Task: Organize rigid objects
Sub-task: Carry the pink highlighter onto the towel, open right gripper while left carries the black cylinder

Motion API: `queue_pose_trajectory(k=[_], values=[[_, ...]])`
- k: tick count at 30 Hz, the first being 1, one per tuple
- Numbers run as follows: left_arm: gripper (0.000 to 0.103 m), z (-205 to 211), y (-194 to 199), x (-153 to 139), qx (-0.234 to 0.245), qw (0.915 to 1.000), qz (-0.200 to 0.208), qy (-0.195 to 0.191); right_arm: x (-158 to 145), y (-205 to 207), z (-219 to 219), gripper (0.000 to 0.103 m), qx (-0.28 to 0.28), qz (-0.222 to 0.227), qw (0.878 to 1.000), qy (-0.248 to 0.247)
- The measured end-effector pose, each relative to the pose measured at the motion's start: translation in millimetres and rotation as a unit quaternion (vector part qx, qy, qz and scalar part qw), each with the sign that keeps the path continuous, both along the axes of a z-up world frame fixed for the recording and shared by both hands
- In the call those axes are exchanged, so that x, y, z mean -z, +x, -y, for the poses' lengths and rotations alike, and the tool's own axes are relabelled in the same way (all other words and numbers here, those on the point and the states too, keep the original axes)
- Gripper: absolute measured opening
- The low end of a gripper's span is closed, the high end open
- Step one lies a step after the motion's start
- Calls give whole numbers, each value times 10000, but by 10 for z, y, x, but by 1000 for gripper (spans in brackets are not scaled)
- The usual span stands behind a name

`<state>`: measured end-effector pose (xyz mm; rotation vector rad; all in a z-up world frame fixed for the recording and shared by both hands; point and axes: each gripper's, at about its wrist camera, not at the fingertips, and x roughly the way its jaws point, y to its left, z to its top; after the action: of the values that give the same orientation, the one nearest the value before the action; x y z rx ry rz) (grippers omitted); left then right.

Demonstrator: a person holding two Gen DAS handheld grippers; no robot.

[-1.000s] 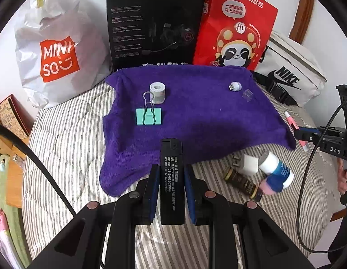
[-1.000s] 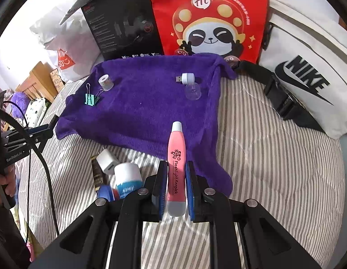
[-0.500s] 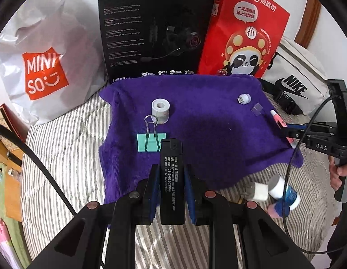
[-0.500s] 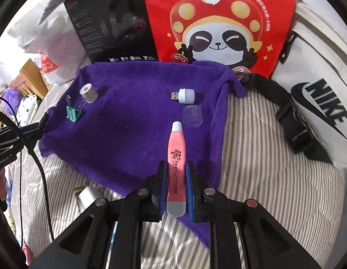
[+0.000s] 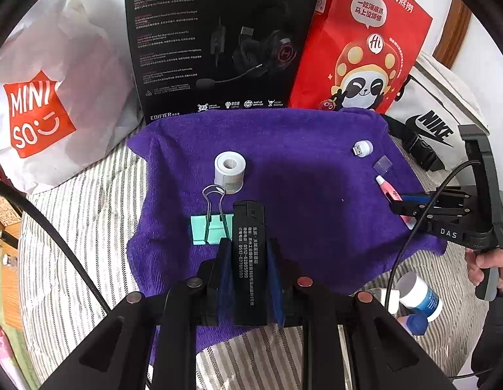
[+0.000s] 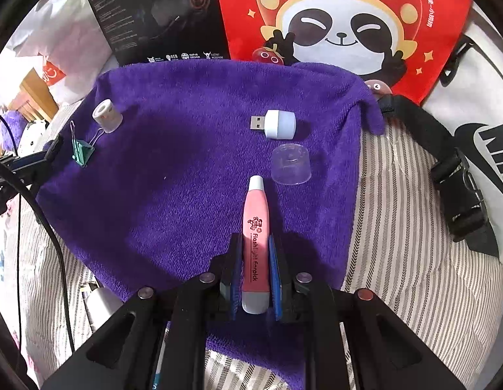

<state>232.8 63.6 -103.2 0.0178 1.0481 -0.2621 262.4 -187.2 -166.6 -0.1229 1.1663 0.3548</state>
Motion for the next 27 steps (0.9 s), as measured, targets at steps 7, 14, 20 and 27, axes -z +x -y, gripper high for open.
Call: queue_pose_trajectory(k=[7,14,20,27], values=[[21,21,61,99,49,9999,-117,-32,-6,-2,12,17,-28,26,10000,23],[21,100,173,224,105,9995,-285,4,-45,-85,-9,41,-157,218,9996,-34],[21,160,225,289,158,9992,-366,95,-170,-160,43,44,-61,353,9993,51],[21,234,241,329,237,9987,-350,271,-258,-266,138,44,88,457,9987,213]])
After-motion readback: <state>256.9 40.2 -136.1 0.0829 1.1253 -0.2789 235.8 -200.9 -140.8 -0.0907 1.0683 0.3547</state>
